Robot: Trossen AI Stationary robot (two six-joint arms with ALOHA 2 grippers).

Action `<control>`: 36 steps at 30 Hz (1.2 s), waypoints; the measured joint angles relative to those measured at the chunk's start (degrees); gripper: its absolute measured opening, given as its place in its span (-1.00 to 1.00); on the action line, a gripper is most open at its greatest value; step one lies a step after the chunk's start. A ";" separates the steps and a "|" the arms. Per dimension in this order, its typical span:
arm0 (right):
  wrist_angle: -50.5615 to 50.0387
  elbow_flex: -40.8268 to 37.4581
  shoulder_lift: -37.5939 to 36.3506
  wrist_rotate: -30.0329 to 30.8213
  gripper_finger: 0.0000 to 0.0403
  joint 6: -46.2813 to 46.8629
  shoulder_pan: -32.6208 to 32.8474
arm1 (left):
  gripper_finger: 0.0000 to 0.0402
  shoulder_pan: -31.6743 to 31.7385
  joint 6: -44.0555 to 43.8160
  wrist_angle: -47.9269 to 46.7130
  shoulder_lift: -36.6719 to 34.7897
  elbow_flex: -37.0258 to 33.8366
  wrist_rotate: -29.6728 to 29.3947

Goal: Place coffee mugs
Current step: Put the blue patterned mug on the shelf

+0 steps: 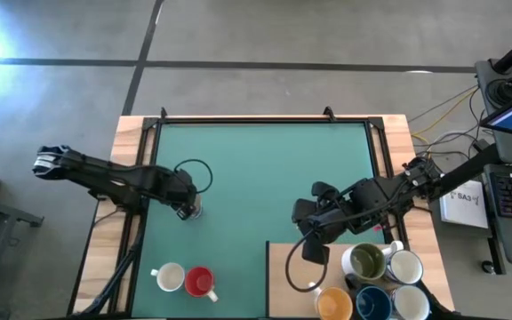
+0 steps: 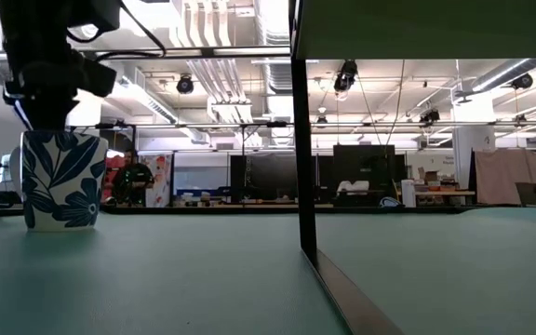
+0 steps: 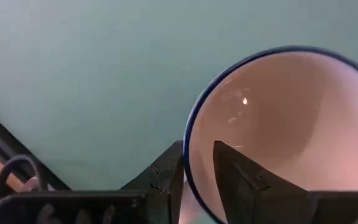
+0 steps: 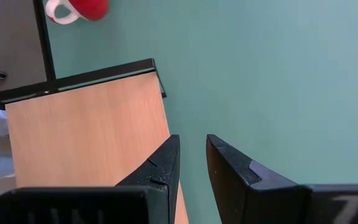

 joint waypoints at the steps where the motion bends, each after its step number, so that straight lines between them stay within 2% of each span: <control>1: 0.00 0.00 0.00 0.00 -0.66 0.02 0.00 | -0.69 0.00 -0.14 0.59 0.15 -0.34 -0.10; 6: -0.53 0.00 -0.02 0.00 -0.66 0.02 0.00 | -0.94 0.00 -0.62 3.18 0.68 -0.31 0.10; 13: -0.54 0.00 -0.11 0.00 -0.66 -0.51 0.00 | -0.96 -0.02 -0.25 4.22 0.70 3.21 -1.12; 18: -0.49 -0.02 -0.11 2.60 -0.66 0.20 -0.19 | -0.96 -0.02 -0.04 5.40 1.69 8.75 -5.27; 22: -0.09 -0.04 -0.11 10.54 -0.66 4.42 -0.98 | -0.97 -0.02 0.06 6.39 5.64 14.83 -8.91; 24: 0.48 -0.07 -0.09 12.61 -0.66 4.42 -1.86 | -0.97 0.00 1.23 6.41 8.50 18.03 -10.94; 28: 4.36 -0.14 -0.07 12.90 -0.66 2.73 -4.29 | -0.97 0.07 4.80 6.59 14.97 25.02 -14.99; 31: 6.45 -0.20 -0.04 12.90 -0.60 1.42 -6.49 | -0.97 -0.15 5.18 6.54 18.20 29.85 -22.02; 36: 11.95 -1.28 0.00 13.94 -0.44 1.48 -10.01 | -0.97 -0.11 9.15 12.05 21.97 35.19 -24.60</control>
